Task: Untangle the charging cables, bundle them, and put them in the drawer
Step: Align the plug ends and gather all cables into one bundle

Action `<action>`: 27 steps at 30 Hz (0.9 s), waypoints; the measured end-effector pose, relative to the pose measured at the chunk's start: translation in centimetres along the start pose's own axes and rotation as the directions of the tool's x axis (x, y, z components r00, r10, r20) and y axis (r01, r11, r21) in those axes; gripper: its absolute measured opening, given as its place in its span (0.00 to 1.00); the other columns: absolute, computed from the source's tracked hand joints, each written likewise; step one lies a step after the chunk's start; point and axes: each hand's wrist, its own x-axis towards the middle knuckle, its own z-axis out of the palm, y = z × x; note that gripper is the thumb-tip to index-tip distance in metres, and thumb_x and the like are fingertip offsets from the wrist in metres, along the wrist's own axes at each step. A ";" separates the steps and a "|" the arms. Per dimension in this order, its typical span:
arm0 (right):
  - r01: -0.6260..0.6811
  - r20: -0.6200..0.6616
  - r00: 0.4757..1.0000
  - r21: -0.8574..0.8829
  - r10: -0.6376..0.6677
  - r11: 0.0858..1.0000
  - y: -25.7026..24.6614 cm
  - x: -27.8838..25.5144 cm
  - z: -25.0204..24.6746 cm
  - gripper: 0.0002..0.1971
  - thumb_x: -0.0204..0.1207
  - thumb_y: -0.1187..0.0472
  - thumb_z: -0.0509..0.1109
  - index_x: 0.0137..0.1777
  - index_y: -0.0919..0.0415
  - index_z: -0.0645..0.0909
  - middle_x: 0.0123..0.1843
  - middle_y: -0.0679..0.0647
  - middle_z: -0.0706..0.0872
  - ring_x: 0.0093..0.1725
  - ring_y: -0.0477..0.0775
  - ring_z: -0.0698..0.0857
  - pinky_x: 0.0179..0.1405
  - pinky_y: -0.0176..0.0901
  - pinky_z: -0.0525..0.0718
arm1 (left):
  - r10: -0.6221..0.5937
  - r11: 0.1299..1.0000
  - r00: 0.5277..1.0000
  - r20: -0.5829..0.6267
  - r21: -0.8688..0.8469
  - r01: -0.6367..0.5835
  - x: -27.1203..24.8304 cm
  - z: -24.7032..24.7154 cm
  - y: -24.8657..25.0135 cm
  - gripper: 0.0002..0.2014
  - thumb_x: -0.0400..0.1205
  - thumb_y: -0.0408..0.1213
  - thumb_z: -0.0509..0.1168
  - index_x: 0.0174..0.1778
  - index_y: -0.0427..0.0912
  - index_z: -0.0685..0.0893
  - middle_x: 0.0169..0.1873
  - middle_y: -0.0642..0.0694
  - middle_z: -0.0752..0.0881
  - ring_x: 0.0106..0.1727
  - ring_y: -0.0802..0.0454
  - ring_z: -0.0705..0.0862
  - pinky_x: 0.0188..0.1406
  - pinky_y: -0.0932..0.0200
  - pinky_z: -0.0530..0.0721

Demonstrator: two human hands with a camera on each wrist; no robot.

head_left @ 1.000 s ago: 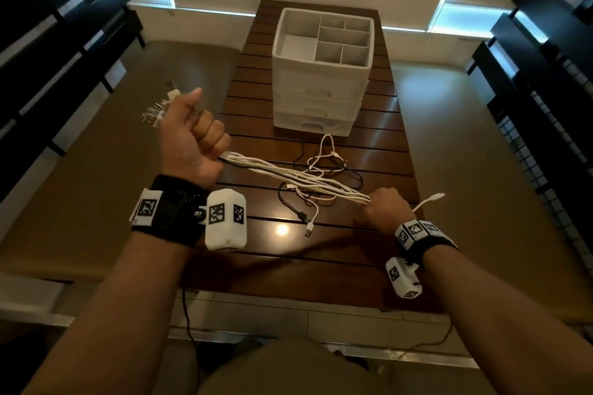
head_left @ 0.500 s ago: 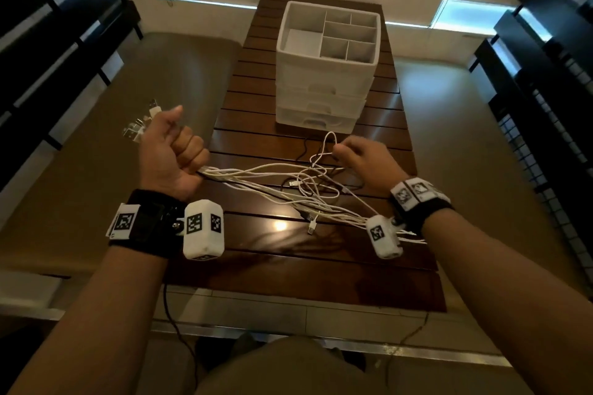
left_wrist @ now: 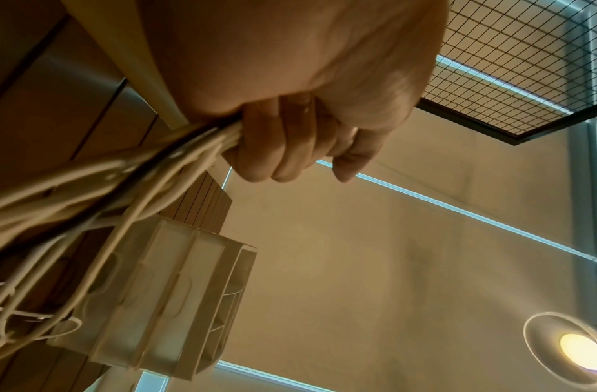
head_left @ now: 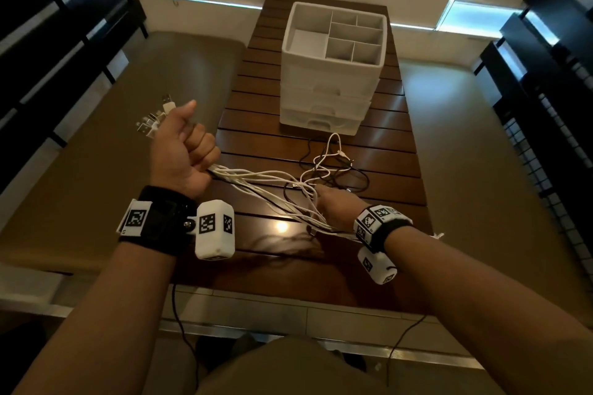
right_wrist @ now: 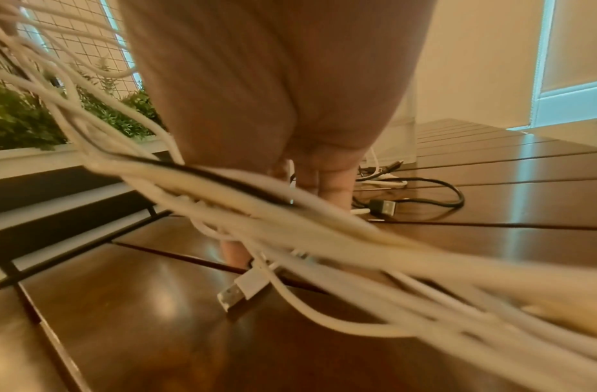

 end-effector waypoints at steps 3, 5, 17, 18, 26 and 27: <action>-0.042 -0.023 0.999 -0.009 0.042 0.999 0.4 0.4 0.3 0.09 0.86 0.57 0.66 0.60 0.59 0.83 0.54 0.55 0.88 0.48 0.61 0.88 0.43 0.48 0.79 | 0.006 1.000 1.000 -0.002 0.003 -0.006 0.1 0.0 0.1 0.28 0.89 0.44 0.64 0.23 0.50 0.61 0.16 0.55 0.57 0.15 0.58 0.53 0.11 0.64 0.56; -0.046 0.039 0.998 -0.015 0.047 0.999 0.3 0.6 0.2 0.07 0.85 0.61 0.65 0.53 0.59 0.85 0.49 0.54 0.89 0.49 0.61 0.89 0.42 0.47 0.78 | 0.006 1.000 1.000 -0.005 -0.010 -0.006 0.1 -0.1 0.1 0.29 0.89 0.45 0.64 0.22 0.50 0.62 0.15 0.55 0.57 0.15 0.58 0.53 0.11 0.64 0.56; 0.046 0.003 0.999 -0.155 -0.046 0.987 0.7 -0.4 0.7 0.09 0.86 0.60 0.64 0.63 0.56 0.80 0.64 0.59 0.77 0.48 0.65 0.86 0.45 0.60 0.89 | -0.012 0.999 1.000 -0.021 -0.039 0.011 -0.1 0.6 -0.2 0.30 0.91 0.45 0.61 0.19 0.50 0.65 0.14 0.55 0.59 0.14 0.58 0.54 0.11 0.64 0.54; 0.032 -0.070 0.997 -0.090 -0.038 0.995 0.6 -0.5 -0.1 0.06 0.86 0.59 0.65 0.60 0.56 0.79 0.62 0.57 0.77 0.47 0.63 0.86 0.45 0.60 0.89 | -0.010 0.999 1.000 -0.021 -0.038 0.009 0.0 0.5 0.0 0.30 0.91 0.46 0.61 0.20 0.50 0.65 0.14 0.55 0.59 0.14 0.58 0.55 0.11 0.64 0.54; 0.311 -0.669 0.716 0.562 0.201 0.766 -2.6 -2.9 -15.4 0.03 0.91 0.62 0.62 0.60 0.54 0.72 0.50 0.53 0.87 0.41 0.45 0.89 0.36 0.40 0.89 | 0.005 0.999 1.000 -0.008 0.046 -0.005 0.2 1.6 -0.9 0.28 0.90 0.43 0.61 0.21 0.49 0.64 0.15 0.55 0.58 0.14 0.58 0.54 0.10 0.64 0.55; 0.404 -0.719 0.660 0.584 0.218 0.704 -3.2 -3.3 -17.1 0.04 0.91 0.63 0.62 0.60 0.54 0.71 0.51 0.57 0.87 0.43 0.50 0.90 0.37 0.43 0.91 | 0.002 0.998 1.000 -0.006 0.056 -0.002 0.2 1.8 -1.2 0.28 0.90 0.43 0.61 0.21 0.49 0.64 0.15 0.55 0.58 0.14 0.58 0.54 0.10 0.64 0.55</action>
